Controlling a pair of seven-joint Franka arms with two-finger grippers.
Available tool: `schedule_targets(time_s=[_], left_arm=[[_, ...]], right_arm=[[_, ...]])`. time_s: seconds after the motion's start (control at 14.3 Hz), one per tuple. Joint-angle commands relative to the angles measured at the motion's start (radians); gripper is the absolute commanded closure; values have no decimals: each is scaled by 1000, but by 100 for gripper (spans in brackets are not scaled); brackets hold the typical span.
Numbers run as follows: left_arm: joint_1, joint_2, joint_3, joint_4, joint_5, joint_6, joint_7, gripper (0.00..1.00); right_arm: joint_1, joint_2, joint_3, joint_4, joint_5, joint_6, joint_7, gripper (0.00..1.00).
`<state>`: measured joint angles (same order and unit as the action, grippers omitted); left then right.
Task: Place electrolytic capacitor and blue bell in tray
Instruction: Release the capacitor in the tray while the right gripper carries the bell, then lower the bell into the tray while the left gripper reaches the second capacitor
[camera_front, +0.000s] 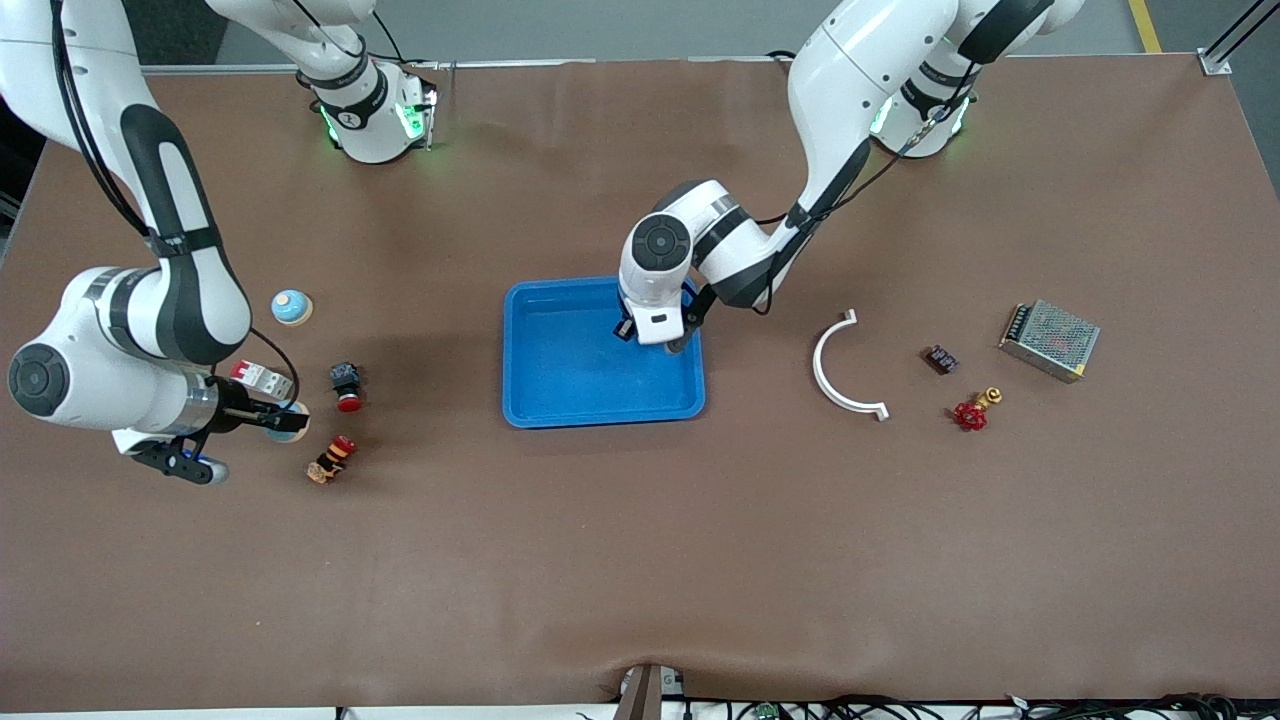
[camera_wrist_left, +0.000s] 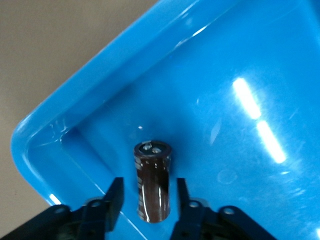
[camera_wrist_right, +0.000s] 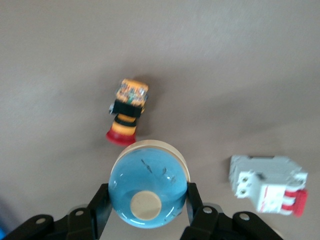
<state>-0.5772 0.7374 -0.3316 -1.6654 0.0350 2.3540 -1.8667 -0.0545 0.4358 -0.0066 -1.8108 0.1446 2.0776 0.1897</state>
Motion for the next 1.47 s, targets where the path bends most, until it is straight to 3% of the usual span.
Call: schedule_targets(time_s=[0.0, 0.21, 0.42, 0.56, 0.77, 1.05, 1.4], left_arm=[[0, -35, 31, 15, 3, -28, -17, 0], [19, -119, 83, 15, 49, -168, -6, 0], [109, -188, 88, 4, 91, -315, 88, 0], [178, -223, 86, -11, 91, -379, 182, 0], [265, -268, 86, -106, 106, -387, 288, 0], [377, -302, 82, -227, 259, -374, 336, 0], [551, -381, 75, -370, 269, -303, 575, 0]], right_arm=[[66, -156, -6, -183, 26, 70, 107, 100], [209, -247, -6, -280, 26, 108, 354, 100], [391, -250, -6, -279, -8, 113, 661, 100], [455, -244, -4, -279, -10, 140, 767, 100], [531, -227, -4, -298, -8, 203, 887, 100], [600, -177, -3, -358, -7, 367, 974, 100], [692, -82, -3, -361, -7, 473, 1071, 100]])
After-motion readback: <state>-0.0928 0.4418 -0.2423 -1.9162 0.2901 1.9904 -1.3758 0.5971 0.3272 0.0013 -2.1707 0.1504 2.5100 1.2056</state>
